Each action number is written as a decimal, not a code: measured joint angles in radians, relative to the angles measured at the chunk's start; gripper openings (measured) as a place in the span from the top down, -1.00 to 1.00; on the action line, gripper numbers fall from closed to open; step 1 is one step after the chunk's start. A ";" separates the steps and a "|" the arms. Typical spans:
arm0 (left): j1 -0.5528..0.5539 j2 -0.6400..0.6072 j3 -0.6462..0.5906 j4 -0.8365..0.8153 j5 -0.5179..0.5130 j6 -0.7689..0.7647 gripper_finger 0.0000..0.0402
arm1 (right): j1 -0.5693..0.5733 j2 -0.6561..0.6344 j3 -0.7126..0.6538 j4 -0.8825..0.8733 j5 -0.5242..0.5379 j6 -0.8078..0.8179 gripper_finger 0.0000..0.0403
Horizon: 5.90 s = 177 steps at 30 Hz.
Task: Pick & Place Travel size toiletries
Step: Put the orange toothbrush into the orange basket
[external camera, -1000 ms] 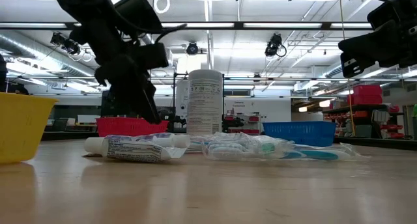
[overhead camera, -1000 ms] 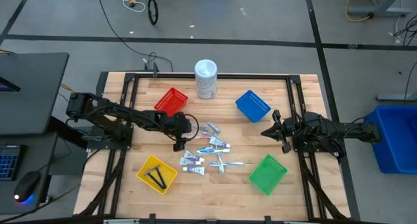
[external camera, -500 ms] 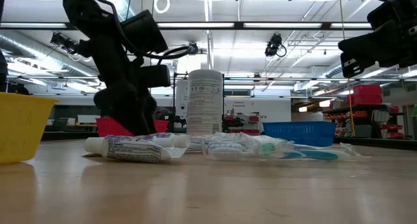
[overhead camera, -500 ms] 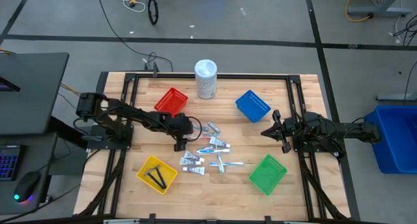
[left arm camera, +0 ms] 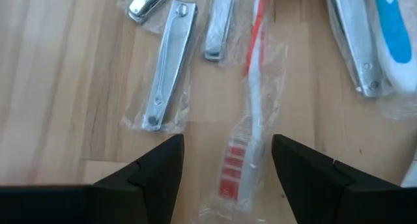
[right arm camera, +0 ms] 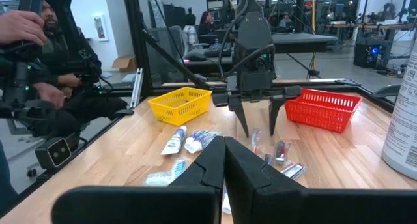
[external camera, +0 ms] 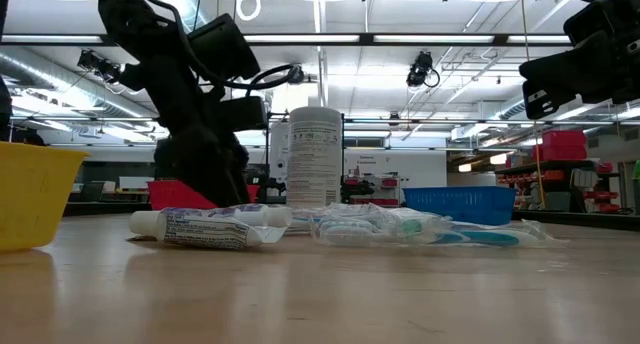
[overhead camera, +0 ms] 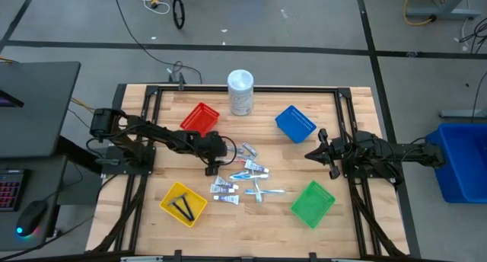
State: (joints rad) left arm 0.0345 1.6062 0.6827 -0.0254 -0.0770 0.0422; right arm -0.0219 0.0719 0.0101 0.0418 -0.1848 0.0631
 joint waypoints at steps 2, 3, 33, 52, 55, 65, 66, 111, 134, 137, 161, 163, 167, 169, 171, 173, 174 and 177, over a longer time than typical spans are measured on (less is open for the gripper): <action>0.000 0.000 0.000 0.000 0.016 0.000 -0.19 | 0.000 0.000 0.000 0.000 0.000 0.000 0.93; 0.000 0.001 0.000 0.000 0.019 0.000 -0.19 | 0.000 0.000 0.000 0.000 0.000 0.000 0.93; -0.003 0.050 0.000 0.057 0.130 -0.092 0.44 | 0.000 0.000 0.000 0.000 0.000 0.000 0.93; -0.003 0.050 0.000 0.076 0.175 -0.167 0.58 | 0.000 0.000 0.000 0.000 0.000 0.000 0.94; -0.003 0.050 0.000 0.089 0.174 -0.167 0.57 | 0.000 0.000 0.000 0.000 0.000 0.000 0.93; -0.003 0.048 0.012 0.082 0.206 -0.170 0.59 | 0.000 0.000 0.000 0.000 0.000 0.000 0.93; -0.003 0.040 0.015 0.078 0.208 -0.170 0.58 | 0.000 0.000 0.000 0.000 0.000 0.000 0.93; -0.133 -0.351 0.029 -0.094 0.070 -0.135 0.61 | 0.000 0.000 0.000 0.000 0.000 0.000 0.93; -0.128 -0.371 0.029 -0.123 0.061 -0.082 0.62 | 0.000 0.000 0.000 0.000 0.000 0.000 0.93; -0.124 -0.371 0.029 -0.127 0.061 -0.067 0.62 | 0.000 0.000 0.000 0.000 0.000 0.000 0.94; 0.155 -0.589 0.029 -0.475 -0.088 -0.039 0.60 | 0.000 0.000 0.000 0.000 0.000 0.000 0.93; 0.191 -0.596 0.029 -0.500 -0.091 -0.026 0.59 | 0.000 0.000 0.000 0.000 0.000 0.000 0.93; 0.267 -0.599 0.029 -0.553 -0.094 0.033 0.60 | 0.000 0.000 0.000 0.000 0.000 0.000 0.94; 0.302 -0.599 0.028 -0.572 -0.102 0.080 0.61 | 0.000 0.000 0.000 0.000 0.000 0.000 0.93; 0.332 -0.599 0.028 -0.577 -0.130 0.132 0.60 | 0.000 0.000 0.000 0.000 0.000 0.000 0.93; 0.359 -0.599 0.028 -0.579 -0.159 0.190 0.59 | 0.000 0.000 0.000 0.000 0.000 0.000 0.94; 0.372 -0.599 0.028 -0.576 -0.166 0.226 0.58 | 0.000 0.000 0.000 0.000 0.000 0.000 0.94; 0.402 -0.599 0.020 -0.550 -0.168 0.315 0.58 | 0.000 0.000 0.000 0.000 0.000 0.000 0.93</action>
State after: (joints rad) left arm 0.4370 1.0069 0.7030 -0.5757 -0.2448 0.3573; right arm -0.0219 0.0719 0.0097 0.0418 -0.1852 0.0631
